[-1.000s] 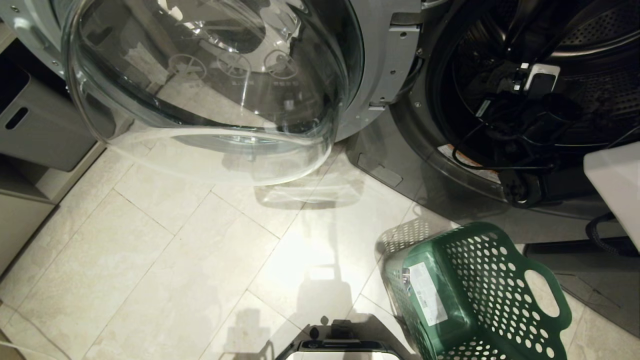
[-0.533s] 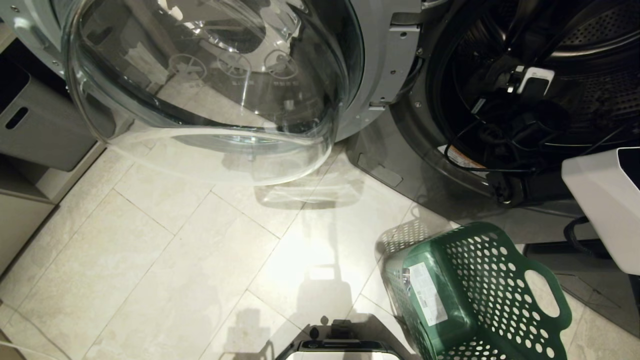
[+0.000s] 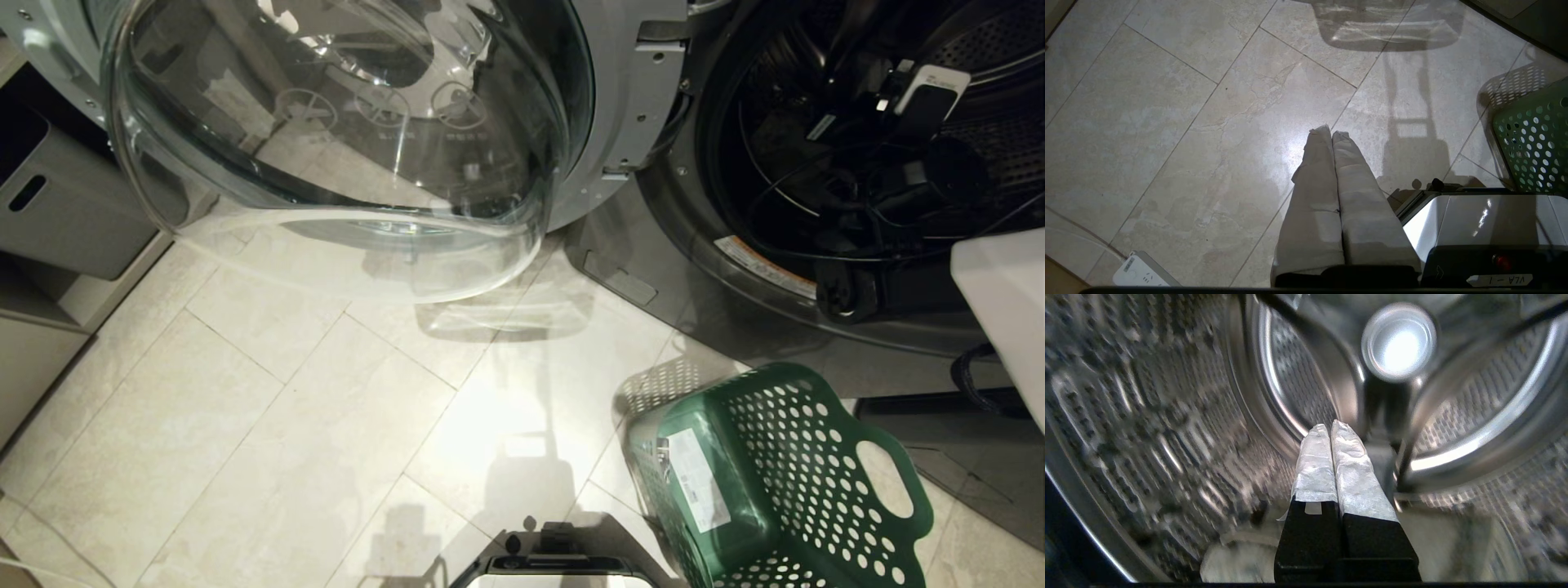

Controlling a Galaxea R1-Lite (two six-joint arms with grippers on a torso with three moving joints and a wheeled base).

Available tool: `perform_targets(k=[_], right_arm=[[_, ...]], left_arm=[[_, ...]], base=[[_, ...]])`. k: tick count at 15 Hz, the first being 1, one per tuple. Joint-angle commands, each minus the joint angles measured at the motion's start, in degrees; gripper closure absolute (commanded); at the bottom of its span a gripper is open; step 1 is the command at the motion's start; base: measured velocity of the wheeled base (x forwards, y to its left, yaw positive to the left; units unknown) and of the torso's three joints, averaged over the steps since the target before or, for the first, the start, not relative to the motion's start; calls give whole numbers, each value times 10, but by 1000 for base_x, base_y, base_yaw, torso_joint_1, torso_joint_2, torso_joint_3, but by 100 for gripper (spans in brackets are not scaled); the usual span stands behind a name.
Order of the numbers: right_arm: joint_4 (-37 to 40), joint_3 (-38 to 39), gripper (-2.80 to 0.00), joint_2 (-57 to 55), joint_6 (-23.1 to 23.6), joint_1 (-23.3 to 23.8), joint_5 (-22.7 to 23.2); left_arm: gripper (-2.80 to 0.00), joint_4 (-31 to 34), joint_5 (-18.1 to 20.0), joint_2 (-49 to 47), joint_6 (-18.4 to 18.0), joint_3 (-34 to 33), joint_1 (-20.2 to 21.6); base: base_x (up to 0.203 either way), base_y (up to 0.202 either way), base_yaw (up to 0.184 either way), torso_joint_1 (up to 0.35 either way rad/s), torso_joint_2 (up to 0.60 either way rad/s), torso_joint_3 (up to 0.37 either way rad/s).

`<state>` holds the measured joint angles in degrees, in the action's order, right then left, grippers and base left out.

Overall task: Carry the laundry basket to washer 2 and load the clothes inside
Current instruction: Close the washing machine door with the left hand

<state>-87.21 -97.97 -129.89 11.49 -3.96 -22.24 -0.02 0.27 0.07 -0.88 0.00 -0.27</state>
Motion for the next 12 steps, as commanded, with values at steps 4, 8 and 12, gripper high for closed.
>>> perform_targets(k=[4, 8, 12], right_arm=[[34, 157, 0, 90, -22, 1, -11], [157, 310, 0, 228, -69, -2, -4], [357, 494, 0, 387, -122, -3, 113]], left_arm=[[0, -1, 0, -1, 0, 0, 0], [0, -1, 0, -1, 0, 0, 0], [0, -1, 0, -1, 0, 0, 0]], base=[[0, 0, 0, 0, 0, 0], [0, 0, 0, 0, 0, 0], [0, 0, 0, 0, 0, 0]])
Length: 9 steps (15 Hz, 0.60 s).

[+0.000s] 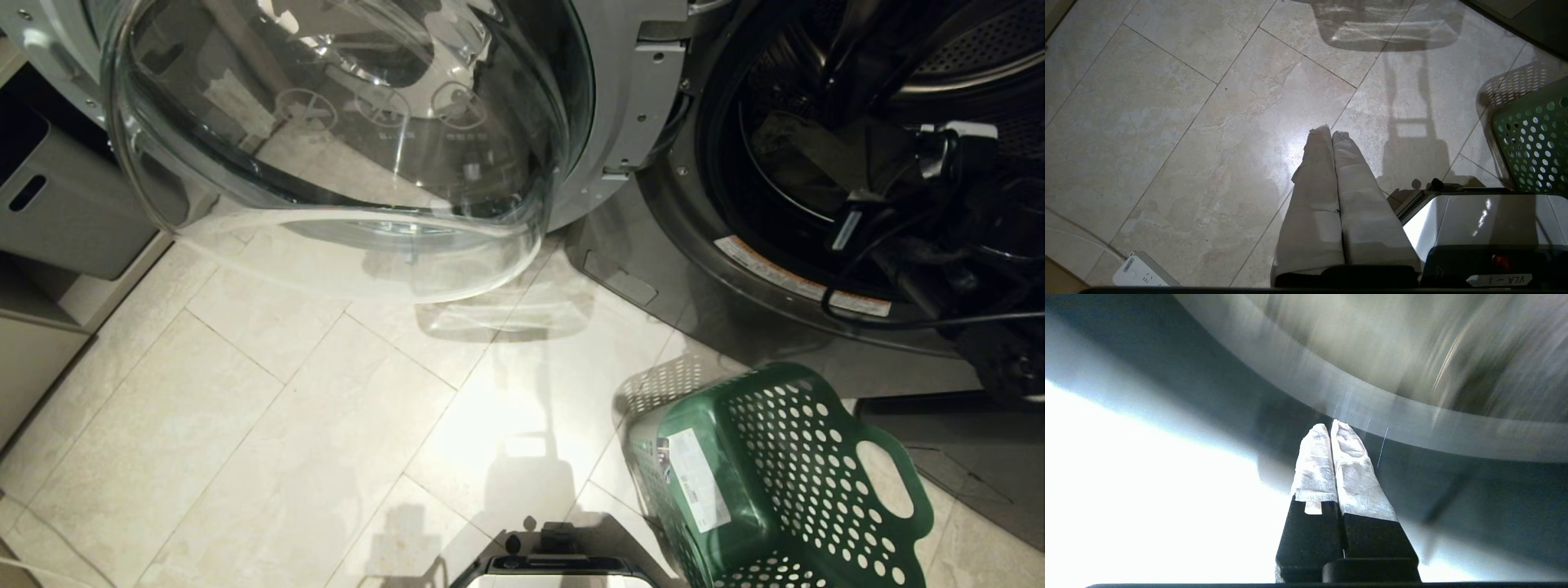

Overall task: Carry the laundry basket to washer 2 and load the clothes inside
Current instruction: Close the washing machine door with the left hand

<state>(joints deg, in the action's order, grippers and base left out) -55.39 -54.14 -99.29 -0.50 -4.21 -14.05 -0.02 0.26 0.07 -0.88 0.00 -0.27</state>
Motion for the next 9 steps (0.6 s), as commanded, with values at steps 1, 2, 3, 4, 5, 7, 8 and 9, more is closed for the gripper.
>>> perform_targets(k=[1, 2, 3, 4, 5, 7, 8, 9], right_arm=[[64, 108, 0, 119, -4, -2, 75], [86, 165, 0, 170, 0, -7, 119], [101, 219, 0, 212, 11, -11, 145], [112, 264, 0, 254, 28, -14, 159], [122, 291, 0, 295, 51, -15, 162], [179, 339, 0, 380, 96, -17, 162], [216, 369, 0, 426, 112, -18, 163], [252, 404, 0, 476, 129, -19, 165]], left_arm=[[0, 0, 0, -1, 0, 0, 0], [0, -1, 0, -1, 0, 0, 0], [0, -1, 0, -1, 0, 0, 0], [0, 0, 0, -1, 0, -1, 0], [0, 0, 0, -1, 0, -1, 0], [0, 0, 0, -1, 0, 0, 0], [0, 0, 0, -1, 0, 0, 0], [0, 0, 0, -1, 0, 0, 0]], base=[[0, 0, 0, 0, 0, 0], [0, 0, 0, 0, 0, 0], [0, 0, 0, 0, 0, 0], [0, 0, 0, 0, 0, 0], [0, 0, 0, 0, 0, 0], [0, 0, 0, 0, 0, 0], [0, 0, 0, 0, 0, 0], [0, 0, 0, 0, 0, 0]])
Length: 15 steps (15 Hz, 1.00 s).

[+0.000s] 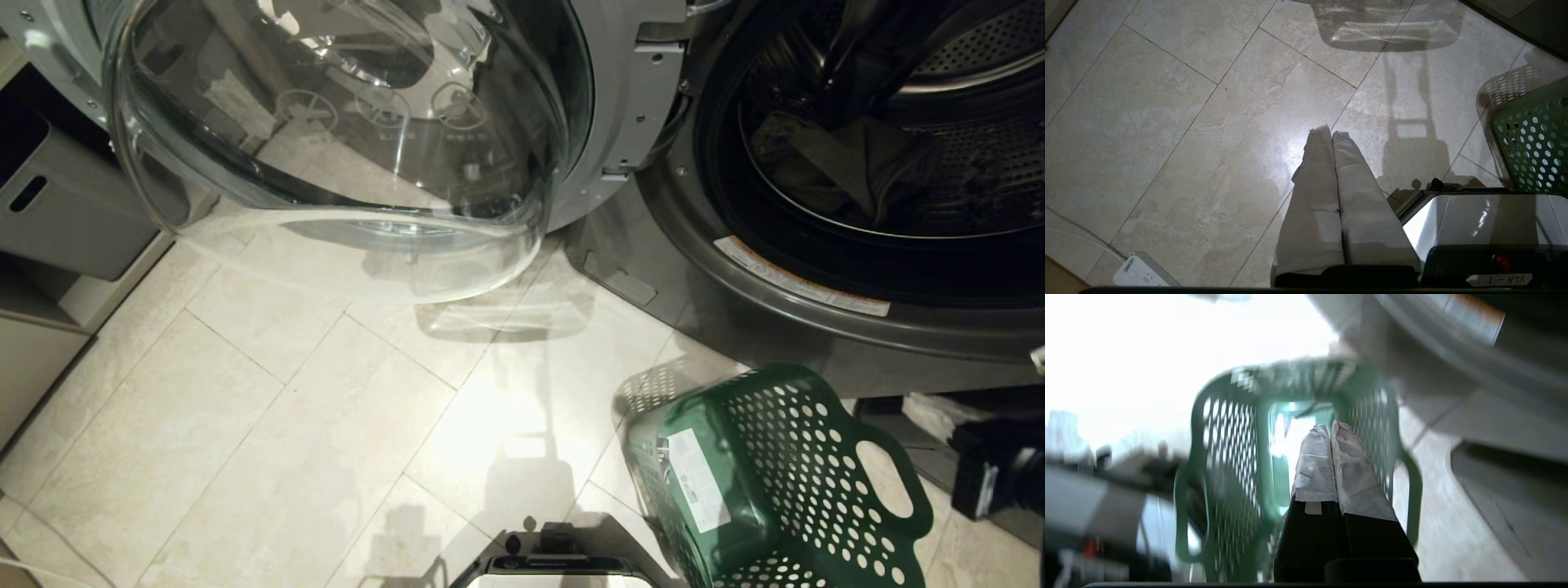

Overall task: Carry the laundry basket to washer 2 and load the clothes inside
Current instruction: Close the washing machine door with the left hand

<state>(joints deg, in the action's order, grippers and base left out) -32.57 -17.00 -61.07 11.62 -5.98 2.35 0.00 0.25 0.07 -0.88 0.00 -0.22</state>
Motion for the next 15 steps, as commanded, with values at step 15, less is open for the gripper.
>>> perform_targets(k=[15], right_arm=[[341, 165, 0, 611, -2, 66, 13]], left_arm=[[0, -1, 0, -1, 0, 0, 0]], base=[[0, 0, 0, 0, 0, 0]])
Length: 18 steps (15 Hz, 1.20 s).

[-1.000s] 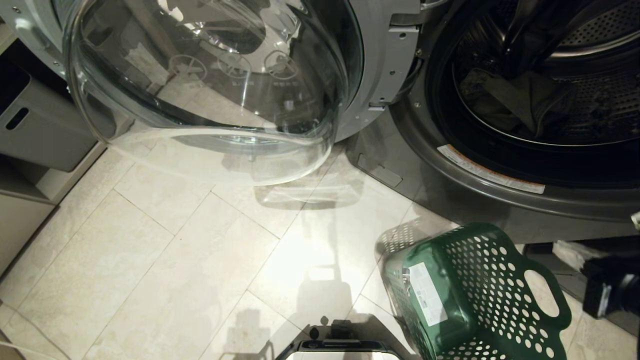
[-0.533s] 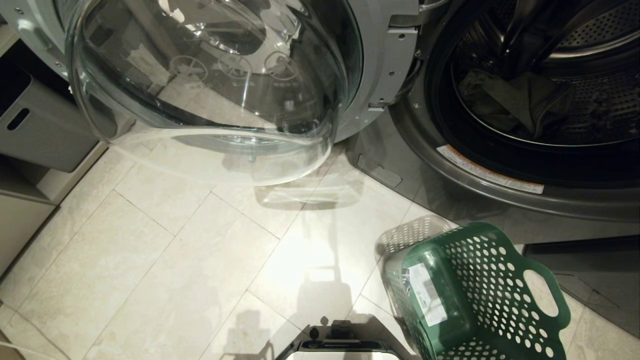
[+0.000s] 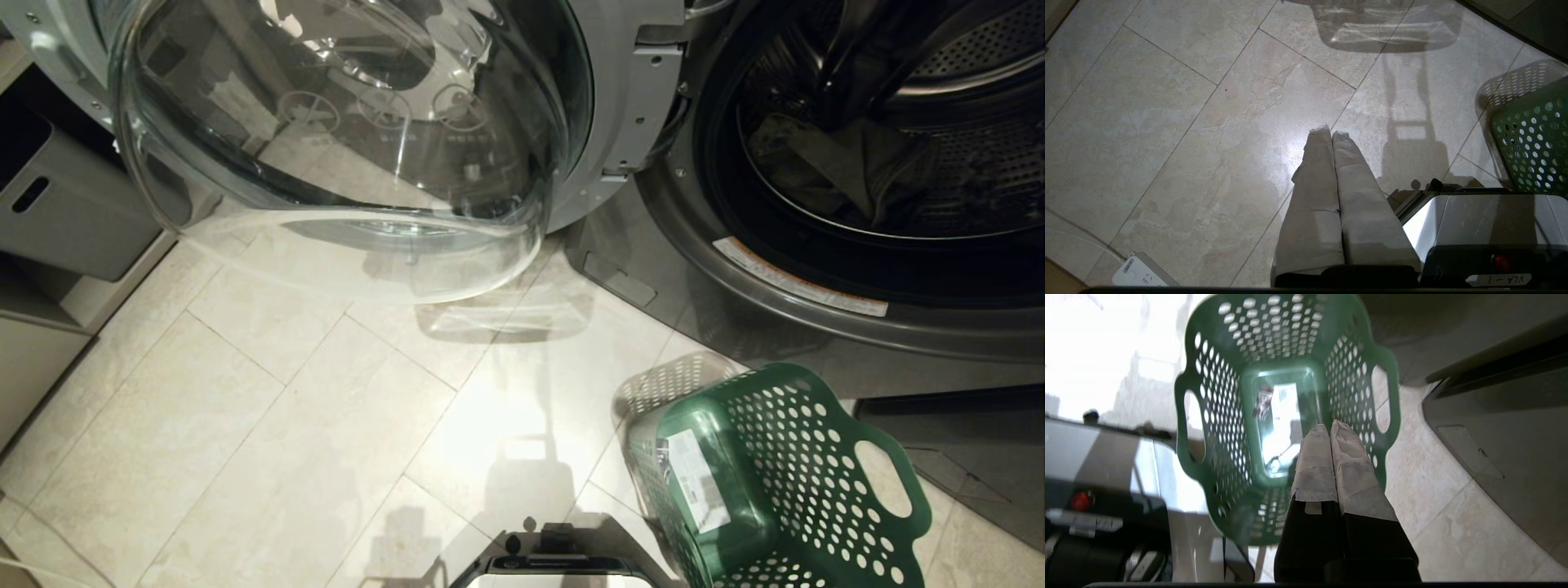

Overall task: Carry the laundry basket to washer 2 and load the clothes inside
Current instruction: Close the washing machine door with the left hand

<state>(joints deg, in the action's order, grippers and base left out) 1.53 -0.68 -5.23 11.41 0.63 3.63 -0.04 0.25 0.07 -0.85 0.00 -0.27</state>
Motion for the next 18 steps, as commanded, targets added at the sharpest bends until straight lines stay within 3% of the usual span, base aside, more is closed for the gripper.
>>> perform_targets(k=[1, 2, 13, 18], right_arm=[[-5, 4, 0, 58, -17, -1, -6], [-10, 6, 0, 52, -34, -2, -11], [-10, 7, 0, 52, -34, -3, -13], [-10, 7, 0, 52, -33, -3, -13]], left_arm=[[0, 0, 0, -1, 0, 0, 0], [0, 0, 0, -1, 0, -1, 0], [0, 0, 5, -1, -23, -1, 0], [0, 1, 6, -1, -21, -1, 0]], base=[[0, 0, 0, 0, 0, 0], [0, 0, 0, 0, 0, 0], [0, 0, 0, 0, 0, 0], [0, 0, 0, 2, 2, 149]])
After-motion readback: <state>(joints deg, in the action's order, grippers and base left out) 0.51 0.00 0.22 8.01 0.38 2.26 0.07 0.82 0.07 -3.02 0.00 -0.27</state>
